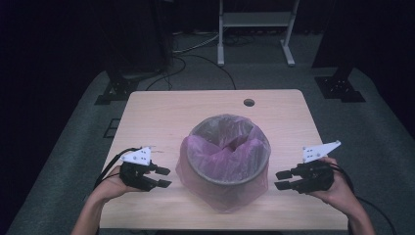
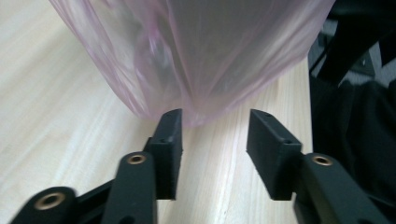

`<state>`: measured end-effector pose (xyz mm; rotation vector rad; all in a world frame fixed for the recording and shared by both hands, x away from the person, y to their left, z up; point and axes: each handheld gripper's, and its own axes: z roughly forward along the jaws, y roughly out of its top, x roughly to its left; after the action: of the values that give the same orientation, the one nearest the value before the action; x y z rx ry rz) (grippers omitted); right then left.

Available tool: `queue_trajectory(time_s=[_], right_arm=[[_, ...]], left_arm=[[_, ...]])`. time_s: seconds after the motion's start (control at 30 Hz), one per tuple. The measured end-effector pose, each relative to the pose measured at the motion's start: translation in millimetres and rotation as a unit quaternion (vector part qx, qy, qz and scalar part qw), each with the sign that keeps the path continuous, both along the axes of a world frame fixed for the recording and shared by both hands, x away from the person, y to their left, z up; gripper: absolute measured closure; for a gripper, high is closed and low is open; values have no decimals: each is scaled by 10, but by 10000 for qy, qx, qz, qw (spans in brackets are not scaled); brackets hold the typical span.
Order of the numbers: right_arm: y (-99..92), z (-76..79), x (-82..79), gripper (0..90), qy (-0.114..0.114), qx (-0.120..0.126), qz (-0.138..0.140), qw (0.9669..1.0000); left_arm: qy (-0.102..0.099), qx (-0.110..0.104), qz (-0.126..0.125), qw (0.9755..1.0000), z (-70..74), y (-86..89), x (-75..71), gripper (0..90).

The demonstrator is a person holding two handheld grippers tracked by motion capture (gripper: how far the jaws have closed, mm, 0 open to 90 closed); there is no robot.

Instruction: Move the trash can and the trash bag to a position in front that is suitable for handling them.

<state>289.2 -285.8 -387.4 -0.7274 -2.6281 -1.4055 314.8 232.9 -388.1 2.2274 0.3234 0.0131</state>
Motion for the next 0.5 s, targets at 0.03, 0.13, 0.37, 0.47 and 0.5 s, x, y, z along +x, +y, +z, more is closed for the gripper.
queue_trajectory(time_s=[0.03, 0.13, 0.37, 0.47, 0.5], right_arm=[[-3, 43, -2, 543, -108, 66, -69, 9999], [34, 154, 8, 468, -352, 313, -184, 9987], [274, 234, 23, 370, -693, 487, -95, 9964], [351, 223, 8, 404, -856, 420, -152, 9953], [364, 221, 6, 438, -895, 399, -179, 9950]], left_arm=[[-31, -33, 10, 10000, 36, -14, 4, 476], [-140, -277, 41, 9995, 152, -120, 10, 398], [-395, -493, 41, 9980, 278, -365, 47, 265], [-513, -476, 42, 9975, 293, -456, 57, 308], [-555, -498, 25, 9972, 295, -480, 60, 342]])
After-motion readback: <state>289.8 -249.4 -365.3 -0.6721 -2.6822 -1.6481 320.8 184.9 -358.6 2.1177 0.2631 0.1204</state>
